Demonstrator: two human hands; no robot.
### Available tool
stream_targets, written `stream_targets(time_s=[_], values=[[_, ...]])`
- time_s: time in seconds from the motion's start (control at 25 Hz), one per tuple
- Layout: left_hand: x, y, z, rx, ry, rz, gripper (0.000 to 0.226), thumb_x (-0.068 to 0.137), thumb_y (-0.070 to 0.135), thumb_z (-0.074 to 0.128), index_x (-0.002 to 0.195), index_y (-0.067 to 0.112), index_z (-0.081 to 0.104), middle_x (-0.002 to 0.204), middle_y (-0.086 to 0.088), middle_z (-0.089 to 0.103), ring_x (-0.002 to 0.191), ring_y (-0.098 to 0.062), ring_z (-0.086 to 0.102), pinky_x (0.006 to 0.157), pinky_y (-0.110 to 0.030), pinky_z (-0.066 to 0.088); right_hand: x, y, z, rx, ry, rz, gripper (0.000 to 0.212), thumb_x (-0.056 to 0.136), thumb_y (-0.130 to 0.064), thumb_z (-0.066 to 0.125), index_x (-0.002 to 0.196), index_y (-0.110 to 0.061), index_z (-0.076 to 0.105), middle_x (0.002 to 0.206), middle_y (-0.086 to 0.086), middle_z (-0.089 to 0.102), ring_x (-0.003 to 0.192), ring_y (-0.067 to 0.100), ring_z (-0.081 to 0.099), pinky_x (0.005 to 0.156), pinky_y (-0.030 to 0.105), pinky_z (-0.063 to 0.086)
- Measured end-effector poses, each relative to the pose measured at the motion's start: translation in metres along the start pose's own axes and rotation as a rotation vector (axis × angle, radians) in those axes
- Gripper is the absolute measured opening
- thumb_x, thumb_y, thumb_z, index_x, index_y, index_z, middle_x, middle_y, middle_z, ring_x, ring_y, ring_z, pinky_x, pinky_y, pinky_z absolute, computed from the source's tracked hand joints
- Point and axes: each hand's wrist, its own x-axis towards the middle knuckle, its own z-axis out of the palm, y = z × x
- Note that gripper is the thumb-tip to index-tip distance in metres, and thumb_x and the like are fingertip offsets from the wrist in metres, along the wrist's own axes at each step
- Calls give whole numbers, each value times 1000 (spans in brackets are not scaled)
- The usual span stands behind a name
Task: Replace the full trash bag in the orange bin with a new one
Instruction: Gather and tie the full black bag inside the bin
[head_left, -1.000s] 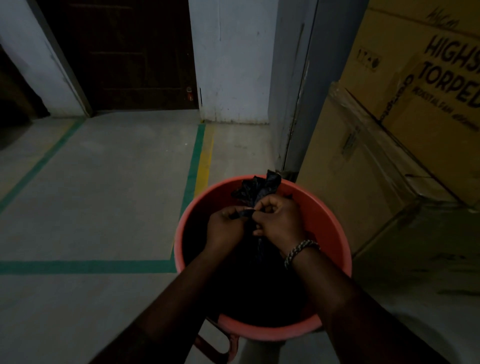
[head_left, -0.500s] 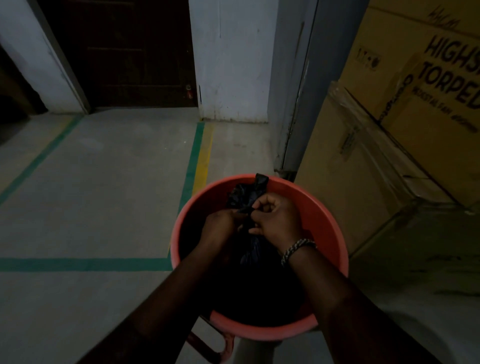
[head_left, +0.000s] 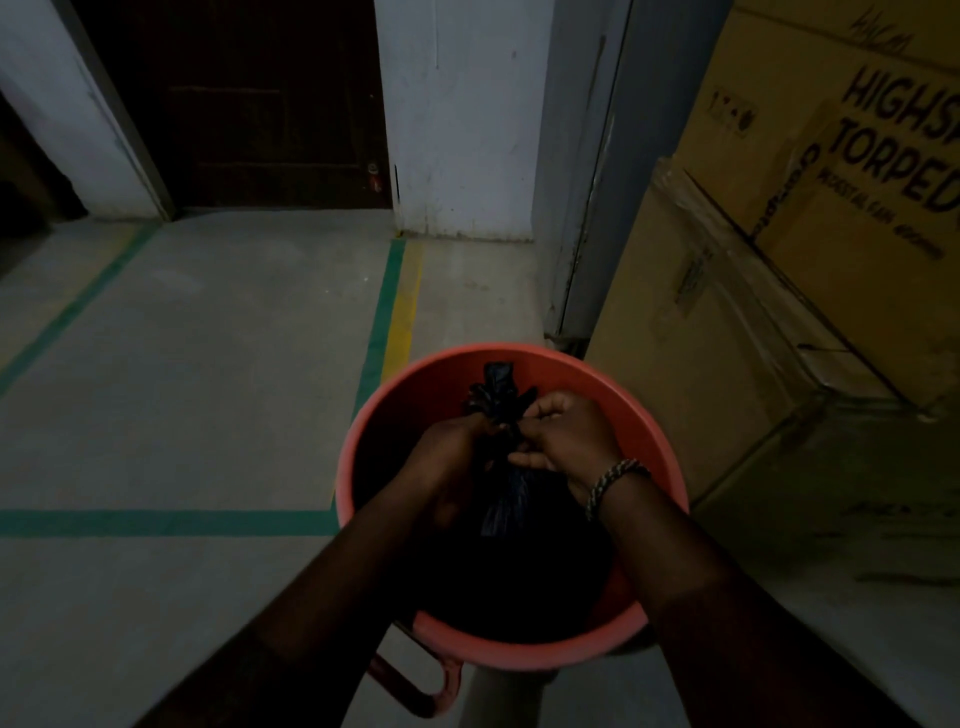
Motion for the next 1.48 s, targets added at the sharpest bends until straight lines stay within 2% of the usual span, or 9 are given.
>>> stream_targets(time_s=[0.2,0.32,0.44,0.64,0.8,0.92,1.04,1.28,1.48], values=[[1,-1,-2,91,-5,50,15,95,9,59,92,1,71,79,-16,66,65,-21,62,57,-25,50,-5,-10,-4,-85,-190,261,30,96,-34,61,94,-4,59,73,9,51,56,16,53,48,28,56],[3,-4,-5,186,-11,81,16,94,7,60,96,-4,71,83,-21,66,75,-25,59,64,-28,48,-5,-9,-6,-80,-193,246,24,94,-23,67,102,-1,61,71,10,52,53,14,54,47,27,56],[4,-8,-5,351,32,107,16,93,8,58,90,2,73,76,-15,63,71,-21,54,55,-22,42,-2,-7,-5,-149,-146,182,17,90,-12,68,98,1,60,61,11,56,43,12,55,48,26,54],[10,-10,-6,402,224,107,32,92,10,61,60,10,62,44,2,58,34,-2,49,38,-10,37,-4,-4,4,-353,-59,45,17,86,-9,70,77,0,59,56,13,61,38,19,59,43,27,51],[15,-5,-11,475,286,90,36,93,18,64,57,14,57,55,-1,58,50,-12,53,43,-13,39,-9,-2,9,-449,0,-81,18,83,-6,70,68,-5,61,53,11,64,39,21,63,50,35,57],[17,-5,-12,455,289,87,34,90,19,67,57,11,61,65,-9,64,65,-19,58,64,-25,45,-14,-1,9,-697,24,-310,18,84,-14,69,69,-5,64,59,9,68,46,20,67,47,35,58],[16,-5,-10,306,283,76,32,86,14,69,54,10,67,61,-12,67,62,-21,62,67,-32,50,-15,-3,5,-945,48,-504,22,81,-23,69,66,-9,63,59,4,65,54,17,65,55,36,56],[13,-8,-9,420,317,118,31,91,23,68,65,6,68,66,-10,68,66,-20,63,59,-23,47,-19,-3,2,-1087,28,-673,23,82,-23,64,63,-17,53,74,7,68,72,26,65,57,27,37],[17,0,-19,430,325,-67,40,96,27,63,123,-3,66,119,-18,67,95,-22,64,66,-24,49,-26,7,4,-1255,-86,-976,11,86,-22,63,78,-15,62,84,9,66,72,32,64,58,32,39]])
